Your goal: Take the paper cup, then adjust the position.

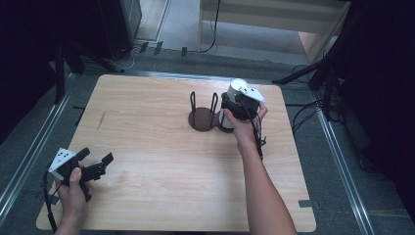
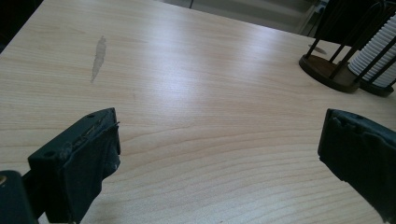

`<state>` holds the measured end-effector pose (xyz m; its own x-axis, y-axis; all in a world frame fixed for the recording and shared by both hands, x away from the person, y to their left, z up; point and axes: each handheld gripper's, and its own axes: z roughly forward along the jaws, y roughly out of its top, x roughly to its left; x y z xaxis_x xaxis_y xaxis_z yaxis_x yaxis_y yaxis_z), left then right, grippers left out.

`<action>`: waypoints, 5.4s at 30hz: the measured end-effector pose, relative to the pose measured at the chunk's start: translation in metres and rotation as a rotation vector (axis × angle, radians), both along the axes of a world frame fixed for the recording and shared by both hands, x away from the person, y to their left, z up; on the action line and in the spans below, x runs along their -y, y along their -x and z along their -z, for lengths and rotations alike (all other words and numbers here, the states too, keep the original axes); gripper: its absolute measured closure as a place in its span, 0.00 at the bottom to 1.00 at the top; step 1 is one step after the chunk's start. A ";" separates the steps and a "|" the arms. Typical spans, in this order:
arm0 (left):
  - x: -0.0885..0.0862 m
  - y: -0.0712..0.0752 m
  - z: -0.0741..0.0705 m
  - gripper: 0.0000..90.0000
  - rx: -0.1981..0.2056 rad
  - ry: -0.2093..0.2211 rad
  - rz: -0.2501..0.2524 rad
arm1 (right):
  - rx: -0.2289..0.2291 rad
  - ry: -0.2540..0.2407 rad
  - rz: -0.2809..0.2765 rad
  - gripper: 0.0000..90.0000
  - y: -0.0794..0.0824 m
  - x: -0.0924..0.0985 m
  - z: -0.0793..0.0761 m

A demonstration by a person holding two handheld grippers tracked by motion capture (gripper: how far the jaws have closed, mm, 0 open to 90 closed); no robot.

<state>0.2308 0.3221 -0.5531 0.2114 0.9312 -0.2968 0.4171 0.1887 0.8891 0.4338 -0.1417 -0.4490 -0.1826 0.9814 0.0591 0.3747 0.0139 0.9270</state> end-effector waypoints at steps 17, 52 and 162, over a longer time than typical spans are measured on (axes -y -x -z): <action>0.000 0.000 0.000 0.00 0.001 0.006 -0.001 | 0.090 -0.017 -0.013 0.33 0.006 -0.001 -0.027; -0.001 0.000 0.000 0.00 0.009 0.004 0.007 | 0.160 -0.086 -0.052 0.34 0.065 0.023 -0.069; 0.189 -0.004 -0.108 0.12 -0.035 -0.110 0.619 | 0.242 0.455 -0.320 0.33 0.212 -0.055 0.044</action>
<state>0.2346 0.1333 -0.4453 0.7133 0.6646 -0.2225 0.4489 -0.1895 0.8733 0.2214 -0.0871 -0.4934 -0.4286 0.7925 -0.4338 0.0654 0.5062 0.8600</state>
